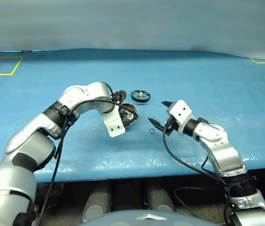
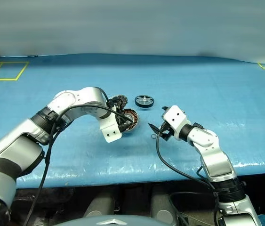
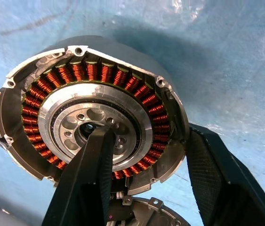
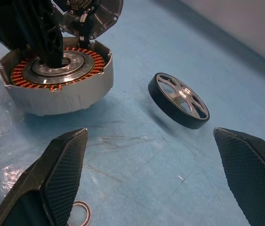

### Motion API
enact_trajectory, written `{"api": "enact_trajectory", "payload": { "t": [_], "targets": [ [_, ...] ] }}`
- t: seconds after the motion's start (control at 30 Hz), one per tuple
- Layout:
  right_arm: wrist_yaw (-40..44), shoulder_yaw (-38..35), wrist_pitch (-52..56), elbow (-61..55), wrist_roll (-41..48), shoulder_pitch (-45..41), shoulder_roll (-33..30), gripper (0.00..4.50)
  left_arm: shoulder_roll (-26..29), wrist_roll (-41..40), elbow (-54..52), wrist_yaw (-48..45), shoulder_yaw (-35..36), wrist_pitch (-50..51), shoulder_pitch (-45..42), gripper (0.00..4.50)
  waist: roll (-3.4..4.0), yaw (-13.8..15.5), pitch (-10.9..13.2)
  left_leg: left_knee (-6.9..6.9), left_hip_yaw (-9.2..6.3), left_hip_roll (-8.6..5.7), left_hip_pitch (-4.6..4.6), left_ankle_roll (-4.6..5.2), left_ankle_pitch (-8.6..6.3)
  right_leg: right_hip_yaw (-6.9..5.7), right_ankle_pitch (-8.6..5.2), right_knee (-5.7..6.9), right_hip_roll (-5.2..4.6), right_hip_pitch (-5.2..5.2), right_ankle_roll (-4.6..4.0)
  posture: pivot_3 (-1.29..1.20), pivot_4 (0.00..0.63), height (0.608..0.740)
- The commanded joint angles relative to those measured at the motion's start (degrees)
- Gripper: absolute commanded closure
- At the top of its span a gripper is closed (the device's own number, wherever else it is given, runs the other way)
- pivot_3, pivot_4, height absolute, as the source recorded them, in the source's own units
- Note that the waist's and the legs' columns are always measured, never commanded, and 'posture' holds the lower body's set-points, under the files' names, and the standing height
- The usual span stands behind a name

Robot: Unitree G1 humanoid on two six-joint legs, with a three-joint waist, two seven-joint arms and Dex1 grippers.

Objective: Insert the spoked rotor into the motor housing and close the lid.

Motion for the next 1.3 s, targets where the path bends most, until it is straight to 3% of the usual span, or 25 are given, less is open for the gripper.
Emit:
{"api": "enact_trajectory", "payload": {
  "t": [0.03,0.73,0.97,1.2,1.3],
  "targets": [
    [-1.2,-2.4,-1.2,-2.3,-0.1,0.5,-0.5,0.0,0.2,-1.5,-4.3,-0.8,1.6,-1.7,-0.4,2.6,0.0,0.0,0.0,0.0,0.01,0.0,-0.01,0.0,0.0,0.0,0.0,-0.01,0.0,0.0,0.0,0.0,0.15,0.74],
    [-2.0,-2.2,-1.7,-1.6,-0.4,0.1,0.1,0.0,3.1,-7.8,-9.8,-11.5,1.1,-3.3,3.7,2.6,0.0,0.0,0.0,0.01,0.03,0.01,0.03,0.0,0.0,0.02,-0.02,0.0,0.01,0.03,-0.03,0.0,0.15,0.74],
    [-2.3,-2.0,-2.1,-1.1,-0.3,-0.1,0.5,0.0,3.4,-7.9,-8.6,-9.2,2.0,-6.7,3.0,0.31,0.0,0.0,0.0,0.01,0.03,0.01,0.09,0.0,0.0,0.03,-0.02,0.0,0.01,0.08,-0.04,0.0,0.15,0.74],
    [-2.1,-2.0,-2.7,-0.4,0.2,-0.4,1.0,0.0,6.0,-17.0,-12.7,-11.6,4.8,-4.0,4.2,0.31,0.0,-0.1,0.0,0.01,0.01,0.03,0.09,0.0,0.0,0.03,-0.03,0.01,0.01,0.07,-0.05,0.0,0.15,0.74],
    [-1.7,-2.2,-2.7,0.3,1.1,-0.4,1.6,0.0,10.8,-25.1,-21.0,-16.5,7.6,4.6,8.8,0.31,0.02,-0.6,0.0,-0.02,0.01,0.03,0.13,0.0,0.0,0.04,-0.04,0.01,0.01,0.09,-0.07,0.0,0.15,0.74]
  ]
}}
